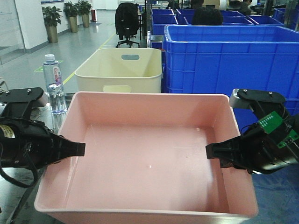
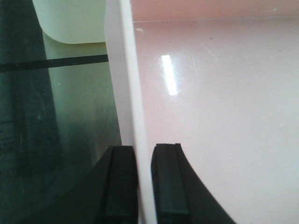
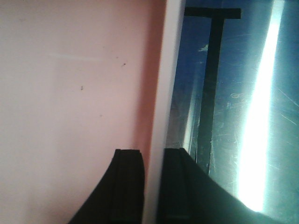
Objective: Grab pink bin and stack on right shelf
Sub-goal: 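Hold the pink bin with both grippers while the base drives to the table, then lower the pink bin onto the metal table and open both grippers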
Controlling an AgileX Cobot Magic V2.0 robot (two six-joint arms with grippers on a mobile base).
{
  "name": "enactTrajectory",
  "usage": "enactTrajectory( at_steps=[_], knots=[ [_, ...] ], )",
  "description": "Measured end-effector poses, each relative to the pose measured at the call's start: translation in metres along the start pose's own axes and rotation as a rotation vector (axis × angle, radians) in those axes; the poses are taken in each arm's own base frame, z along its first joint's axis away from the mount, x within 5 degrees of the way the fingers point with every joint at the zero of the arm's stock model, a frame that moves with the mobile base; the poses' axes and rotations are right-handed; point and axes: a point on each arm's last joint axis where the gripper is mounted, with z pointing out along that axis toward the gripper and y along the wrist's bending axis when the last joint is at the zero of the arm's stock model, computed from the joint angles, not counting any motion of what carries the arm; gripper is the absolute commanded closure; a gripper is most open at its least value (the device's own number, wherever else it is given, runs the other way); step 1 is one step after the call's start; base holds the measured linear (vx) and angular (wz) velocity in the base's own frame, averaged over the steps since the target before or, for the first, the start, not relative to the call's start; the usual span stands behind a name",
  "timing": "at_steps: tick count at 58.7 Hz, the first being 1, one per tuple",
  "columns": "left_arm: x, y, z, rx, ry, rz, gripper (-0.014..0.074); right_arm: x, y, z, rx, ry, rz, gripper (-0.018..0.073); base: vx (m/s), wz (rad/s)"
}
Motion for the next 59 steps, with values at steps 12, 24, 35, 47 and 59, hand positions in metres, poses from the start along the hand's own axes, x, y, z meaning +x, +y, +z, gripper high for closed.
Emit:
enactTrajectory(
  at_steps=[12, 24, 35, 47, 59],
  knots=[
    [0.0, 0.0, 0.0, 0.0, 0.0, 0.0, 0.0598, 0.0, 0.0, 0.0, 0.0, 0.0, 0.0, 0.0568, 0.01, -0.03],
    [0.0, 0.0, 0.0, 0.0, 0.0, 0.001, 0.0598, 0.0, 0.0, 0.0, 0.0, 0.002, 0.0, 0.0568, 0.0, 0.0],
    [0.0, 0.0, 0.0, 0.0, 0.0, 0.001, 0.0598, 0.0, 0.0, 0.0, -0.004, 0.003, 0.004, 0.0568, 0.0, 0.0],
    [0.0, 0.0, 0.0, 0.0, 0.0, 0.001, 0.0598, 0.0, 0.0, 0.001, -0.004, 0.004, 0.004, 0.0568, 0.0, 0.0],
    [0.003, 0.003, 0.013, -0.021, 0.034, 0.018, 0.0589, 0.0, 0.0, 0.023, 0.012, 0.05, -0.001, 0.0559, 0.0, 0.0]
  ],
)
